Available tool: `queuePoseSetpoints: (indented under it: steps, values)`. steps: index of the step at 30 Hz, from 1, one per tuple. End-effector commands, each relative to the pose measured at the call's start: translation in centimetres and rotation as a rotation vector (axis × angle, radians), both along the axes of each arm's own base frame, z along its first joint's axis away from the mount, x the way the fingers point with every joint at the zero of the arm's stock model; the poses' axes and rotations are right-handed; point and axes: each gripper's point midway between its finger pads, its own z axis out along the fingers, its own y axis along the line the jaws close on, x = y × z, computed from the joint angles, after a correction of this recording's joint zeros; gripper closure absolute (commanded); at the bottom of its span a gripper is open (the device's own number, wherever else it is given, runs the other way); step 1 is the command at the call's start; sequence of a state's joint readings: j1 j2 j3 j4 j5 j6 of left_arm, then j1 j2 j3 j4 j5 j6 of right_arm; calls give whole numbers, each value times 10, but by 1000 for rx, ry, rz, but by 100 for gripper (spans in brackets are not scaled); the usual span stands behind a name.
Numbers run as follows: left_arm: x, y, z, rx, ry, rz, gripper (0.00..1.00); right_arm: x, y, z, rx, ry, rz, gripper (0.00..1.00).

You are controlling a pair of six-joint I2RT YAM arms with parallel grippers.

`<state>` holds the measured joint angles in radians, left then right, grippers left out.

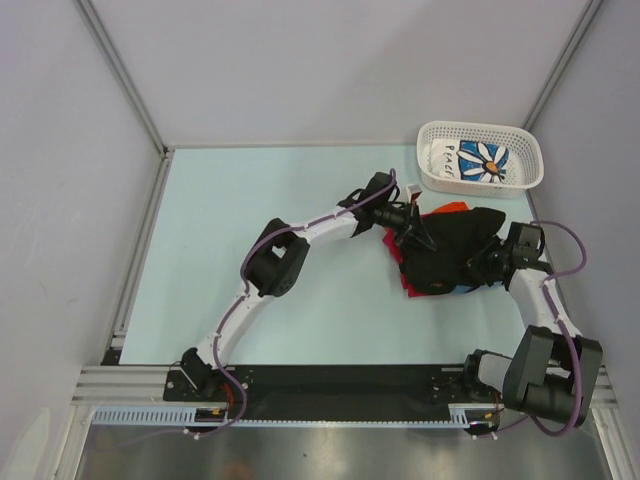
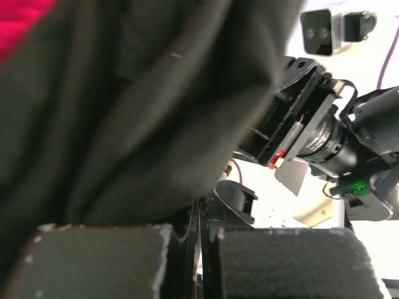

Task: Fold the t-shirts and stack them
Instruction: Smooth out wrinkles on the folded tshirt, then put the neatly folded tshirt into the corner of the board with the right arm

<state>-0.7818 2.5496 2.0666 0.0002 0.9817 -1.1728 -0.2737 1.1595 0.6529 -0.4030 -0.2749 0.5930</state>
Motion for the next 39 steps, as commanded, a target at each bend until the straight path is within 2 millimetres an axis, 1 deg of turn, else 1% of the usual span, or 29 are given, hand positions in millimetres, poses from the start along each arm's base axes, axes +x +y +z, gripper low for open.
queuePoseSetpoints:
  steps: [1,5,6,8,9,10,11,12,13,14,15,16,17,19,20,21,22,24,26,27,29,30,31,32,33,34,36,37,39]
  values:
    - [8,6,-32,96,16,24,100,9,-7,-17,-27,8,7,100]
    - [6,10,-39,108,19,9,100,16,-9,-23,-35,34,32,100]
    - [7,11,-36,97,2,1,100,26,-11,-11,-46,15,37,100]
    - [14,15,-12,55,-52,3,100,29,-10,1,-46,20,60,97]
    - [16,18,0,32,-94,-1,100,40,-10,22,-44,-28,74,94]
    - [20,22,32,-9,-155,6,100,43,-10,40,-59,-60,83,89]
    - [30,31,49,-26,-194,29,93,48,-10,55,-70,-93,94,71]
    - [40,38,64,-39,-266,50,82,53,-11,69,-90,-121,98,63]
    - [44,48,108,-82,-347,78,39,63,-11,99,-128,-167,118,48]
    - [61,65,122,-82,-412,118,1,69,-11,113,-151,-189,124,41]
    - [75,76,145,-77,-482,180,0,76,-13,128,-175,-219,122,35]
    - [81,92,178,-93,-554,226,0,88,-14,155,-199,-286,117,23]
    - [100,116,188,-57,-609,278,1,95,-7,169,-214,-326,133,18]
    - [126,147,218,1,-715,398,0,114,-2,196,-258,-393,152,6]
    - [138,177,222,78,-750,448,0,119,11,197,-287,-395,199,3]
    - [145,192,229,115,-780,483,0,123,12,195,-314,-373,195,2]
    - [155,210,226,187,-799,536,1,124,16,189,-314,-336,214,2]
    - [160,246,192,338,-731,564,0,128,26,167,-316,-263,236,2]
    - [154,262,158,401,-636,538,0,124,35,145,-294,-212,262,2]
    - [144,266,125,454,-565,504,0,122,43,141,-277,-214,288,4]
    - [126,264,96,479,-516,442,1,121,67,137,-252,-232,351,16]
    - [113,267,72,518,-470,414,1,120,81,134,-217,-234,396,24]
    - [106,269,63,529,-458,396,0,116,98,132,-198,-227,444,55]
    - [95,273,44,566,-433,374,0,112,110,130,-176,-219,482,80]
    - [91,276,38,579,-428,371,0,109,121,127,-171,-201,513,100]
    - [89,279,40,578,-443,379,0,102,142,126,-168,-196,571,100]
    - [82,285,26,605,-426,370,0,94,165,129,-175,-196,634,100]
    - [80,287,24,611,-422,366,0,84,186,128,-172,-195,689,100]
    - [77,289,15,626,-412,352,0,74,199,120,-162,-149,718,100]
